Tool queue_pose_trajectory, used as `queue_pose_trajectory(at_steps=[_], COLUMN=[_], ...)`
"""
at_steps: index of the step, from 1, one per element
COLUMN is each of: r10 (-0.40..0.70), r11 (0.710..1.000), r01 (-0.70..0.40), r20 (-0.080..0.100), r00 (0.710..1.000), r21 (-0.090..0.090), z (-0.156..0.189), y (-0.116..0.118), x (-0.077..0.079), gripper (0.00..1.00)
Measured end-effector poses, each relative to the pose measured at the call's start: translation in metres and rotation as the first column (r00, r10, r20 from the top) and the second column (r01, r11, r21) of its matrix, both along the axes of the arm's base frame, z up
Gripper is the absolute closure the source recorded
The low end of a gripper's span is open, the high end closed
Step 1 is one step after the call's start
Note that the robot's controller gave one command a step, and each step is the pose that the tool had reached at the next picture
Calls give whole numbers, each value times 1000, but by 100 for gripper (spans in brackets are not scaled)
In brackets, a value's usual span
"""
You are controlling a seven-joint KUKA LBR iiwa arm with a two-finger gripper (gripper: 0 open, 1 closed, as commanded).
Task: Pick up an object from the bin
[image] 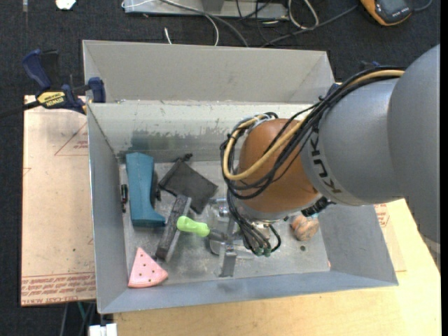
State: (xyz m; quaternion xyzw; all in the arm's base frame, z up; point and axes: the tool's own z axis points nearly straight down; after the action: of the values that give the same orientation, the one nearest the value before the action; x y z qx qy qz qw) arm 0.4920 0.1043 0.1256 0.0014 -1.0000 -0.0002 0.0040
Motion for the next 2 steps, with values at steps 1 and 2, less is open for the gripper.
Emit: queue_pose_trajectory(at_steps=[1, 2], r10=[-1, 278], r11=[1000, 961], r01=[1, -278], r20=[7, 7], r00=[1000, 960], r21=[1, 2], z=[4, 24], y=[0, 18], x=[2, -4], gripper=[0, 0])
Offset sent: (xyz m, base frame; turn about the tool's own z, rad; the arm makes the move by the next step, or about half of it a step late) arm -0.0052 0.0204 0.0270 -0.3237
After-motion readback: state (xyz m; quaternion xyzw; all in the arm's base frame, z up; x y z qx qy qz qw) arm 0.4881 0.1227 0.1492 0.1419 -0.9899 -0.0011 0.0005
